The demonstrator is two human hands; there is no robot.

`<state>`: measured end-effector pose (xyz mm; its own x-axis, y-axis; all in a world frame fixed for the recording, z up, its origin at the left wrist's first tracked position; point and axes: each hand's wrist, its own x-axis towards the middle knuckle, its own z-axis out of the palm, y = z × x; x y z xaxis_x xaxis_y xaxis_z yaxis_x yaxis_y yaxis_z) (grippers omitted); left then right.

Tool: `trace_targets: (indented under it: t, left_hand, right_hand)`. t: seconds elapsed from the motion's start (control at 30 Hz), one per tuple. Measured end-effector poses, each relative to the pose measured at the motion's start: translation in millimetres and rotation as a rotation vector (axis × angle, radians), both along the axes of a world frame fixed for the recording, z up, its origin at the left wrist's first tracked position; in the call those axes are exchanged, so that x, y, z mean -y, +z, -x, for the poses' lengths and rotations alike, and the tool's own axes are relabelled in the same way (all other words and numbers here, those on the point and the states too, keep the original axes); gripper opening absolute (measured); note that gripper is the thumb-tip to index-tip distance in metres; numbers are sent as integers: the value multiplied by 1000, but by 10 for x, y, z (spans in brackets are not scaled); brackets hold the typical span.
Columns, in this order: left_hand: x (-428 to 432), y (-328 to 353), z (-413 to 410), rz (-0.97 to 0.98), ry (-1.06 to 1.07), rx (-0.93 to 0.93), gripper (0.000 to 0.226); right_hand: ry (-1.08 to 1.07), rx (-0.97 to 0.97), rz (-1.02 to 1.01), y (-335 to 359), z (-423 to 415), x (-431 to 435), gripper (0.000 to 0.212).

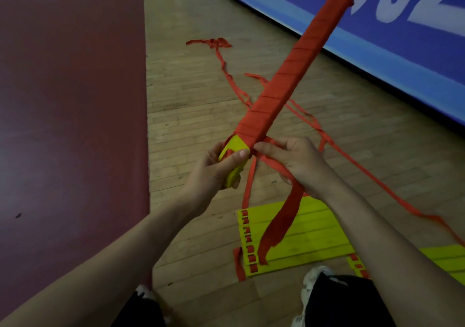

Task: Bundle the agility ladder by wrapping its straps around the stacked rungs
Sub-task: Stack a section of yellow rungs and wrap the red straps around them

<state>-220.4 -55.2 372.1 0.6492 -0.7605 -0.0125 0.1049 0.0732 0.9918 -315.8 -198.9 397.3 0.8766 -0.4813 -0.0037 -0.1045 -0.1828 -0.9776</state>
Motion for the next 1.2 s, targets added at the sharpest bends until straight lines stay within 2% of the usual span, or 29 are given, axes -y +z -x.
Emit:
trace_targets:
  t: [0.1, 0.17, 0.33, 0.47, 0.53, 0.67, 0.7, 0.77, 0.83, 0.93, 1.03, 1.1, 1.13, 1.2]
  left_hand:
    - [18, -10, 15, -54, 45, 71, 21]
    - [13, -38, -8, -108, 64, 210, 20]
    - [0, -156, 8, -387, 177, 888, 42]
    - [14, -274, 56, -379, 203, 1270, 46]
    - [14, -289, 91, -377, 171, 1363, 49]
    - [-14, -322, 109, -367, 163, 1377, 49]
    - [-19, -314, 107, -342, 179, 1334, 45]
    - [-21, -230, 111, -311, 165, 1093, 34]
    - [-10, -96, 102, -271, 70, 701, 29]
    - [-39, 74, 102, -217, -100, 119, 45]
    - [-103, 148, 64, -157, -288, -367, 51]
    - [-143, 119, 2, -27, -390, -719, 48]
    - [-143, 85, -26, 64, -433, -843, 42]
    - [-129, 37, -25, 197, -459, -902, 40]
  right_hand:
    - [-43, -1, 111, -38, -28, -23, 44]
    - [-105, -25, 134, -58, -62, -25, 50]
    - [-214, -111, 198, -74, -127, -74, 56]
    - [-215, -106, 72, -90, -138, -119, 60]
    - [-228, -94, 24, -95, -147, -125, 60]
    - [-224, -55, -72, -115, -165, -130, 54]
    - [-221, -45, -104, -119, -177, -128, 54]
    - [-209, -32, -147, -105, -184, -128, 54]
    - [-198, -25, -177, -98, -184, -120, 49]
    - [-150, 30, -242, -82, -162, -118, 34]
    - [-94, 83, -273, -92, -152, -105, 39]
    - [-56, 110, -282, -94, -153, -101, 41]
    - [-32, 128, -284, -89, -156, -100, 41]
    - [6, 169, -285, -61, -156, -90, 41]
